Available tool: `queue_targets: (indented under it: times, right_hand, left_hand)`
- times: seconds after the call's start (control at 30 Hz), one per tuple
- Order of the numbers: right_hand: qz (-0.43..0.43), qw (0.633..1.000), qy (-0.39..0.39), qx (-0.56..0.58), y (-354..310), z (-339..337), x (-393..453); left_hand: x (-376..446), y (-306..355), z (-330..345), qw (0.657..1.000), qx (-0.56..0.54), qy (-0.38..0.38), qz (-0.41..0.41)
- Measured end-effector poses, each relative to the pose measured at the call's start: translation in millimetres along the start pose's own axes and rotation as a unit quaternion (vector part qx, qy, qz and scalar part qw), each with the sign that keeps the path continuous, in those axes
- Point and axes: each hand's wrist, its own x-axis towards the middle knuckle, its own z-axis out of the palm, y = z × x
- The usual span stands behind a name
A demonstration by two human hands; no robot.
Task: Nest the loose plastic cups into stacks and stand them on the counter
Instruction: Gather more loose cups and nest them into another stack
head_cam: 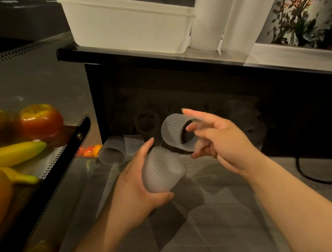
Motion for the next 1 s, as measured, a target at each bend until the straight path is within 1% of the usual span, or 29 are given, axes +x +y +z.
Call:
queue_targets:
  times: [0.07, 0.1, 0.17, 0.23, 0.27, 0.33, 0.4, 0.43, 0.47, 0.57, 0.6, 0.67, 0.7, 0.77, 0.8, 0.83, 0.87, 0.9, 0.93, 0.97, 1.0]
  right_hand:
    - [-0.071, 0.993, 0.005, -0.09, 1.3, 4.3, -5.5]
    - [-0.102, 0.984, 0.006, -0.144, 3.6, 7.1, -8.5]
    - [-0.176, 0.956, 0.044, -0.23, 8.5, 15.6, -11.9]
    - [-0.229, 0.93, 0.067, -0.279, 14.0, 21.8, -13.7]
    - [-0.241, 0.924, 0.059, -0.291, 16.0, 24.6, -15.2]
    - [-0.235, 0.927, 0.007, -0.293, 17.7, 28.8, -17.5]
    - [-0.184, 0.94, -0.05, -0.283, 16.0, 31.6, -18.6]
    - [-0.16, 0.944, -0.066, -0.282, 15.5, 32.3, -18.6]
    - [-0.153, 0.944, -0.068, -0.285, 16.2, 33.7, -18.5]
    - [-0.195, 0.937, -0.034, -0.286, 21.4, 38.6, -19.9]
    - [-0.202, 0.936, -0.039, -0.285, 24.0, 40.6, -20.9]
    - [-0.187, 0.931, -0.089, -0.3, 31.5, 46.0, -22.5]
    - [-0.179, 0.922, -0.115, -0.323, 34.2, 47.6, -23.3]
    - [-0.167, 0.909, -0.137, -0.355, 34.1, 47.1, -22.7]
    - [-0.159, 0.914, -0.121, -0.353, 33.5, 45.9, -20.9]
    - [-0.151, 0.922, -0.076, -0.35, 33.4, 44.1, -18.1]
    - [-0.135, 0.924, -0.009, -0.359, 37.6, 40.9, -13.6]
    - [-0.103, 0.917, 0.063, -0.38, 43.3, 38.4, -9.0]
    - [-0.047, 0.909, 0.116, -0.397, 49.5, 37.6, -5.2]
    - [0.017, 0.909, 0.138, -0.393, 57.0, 39.2, -2.1]
    - [0.066, 0.917, 0.133, -0.369, 65.0, 41.9, 1.1]
  left_hand:
    - [0.1, -2.5, -1.2, 1.0, -0.014, 0.004, -0.009]
    - [0.0, -3.4, -1.7, 1.0, -0.02, 0.007, -0.013]
    - [-0.6, -5.9, -1.8, 0.999, -0.03, 0.015, -0.011]
    - [-0.9, -8.5, -1.8, 0.999, -0.033, 0.019, -0.007]
    - [-0.9, -9.5, -2.8, 0.999, -0.038, 0.02, -0.009]
    - [-1.4, -11.7, -3.8, 0.998, -0.051, 0.021, -0.013]
    - [-4.6, -14.7, -2.2, 0.998, -0.06, 0.019, -0.01]
    - [-6.9, -16.1, -1.0, 0.998, -0.063, 0.019, -0.011]
    - [-9.1, -17.4, 0.2, 0.998, -0.065, 0.018, -0.014]
    - [-12.2, -19.1, 1.0, 0.995, -0.092, 0.024, -0.018]
    - [-11.6, -19.0, 0.4, 0.994, -0.102, 0.029, -0.018]
    - [-10.3, -20.3, -0.7, 0.993, -0.107, 0.042, -0.021]
    - [-10.5, -21.7, -1.5, 0.994, -0.098, 0.048, -0.022]
    - [-11.7, -23.1, -4.8, 0.996, -0.07, 0.058, -0.026]
    - [-12.2, -23.4, -7.3, 0.996, -0.049, 0.063, -0.028]
    - [-12.4, -23.4, -9.4, 0.997, -0.03, 0.069, -0.033]
    - [-12.4, -23.5, -11.2, 0.996, -0.014, 0.075, -0.042]
    - [-12.2, -22.8, -12.4, 0.995, -0.005, 0.082, -0.052]
    - [-11.6, -22.2, -13.2, 0.994, 0.001, 0.087, -0.06]
    - [-11.2, -21.6, -13.5, 0.994, 0.005, 0.089, -0.063]
    - [-11.0, -20.8, -12.9, 0.994, 0.008, 0.087, -0.061]
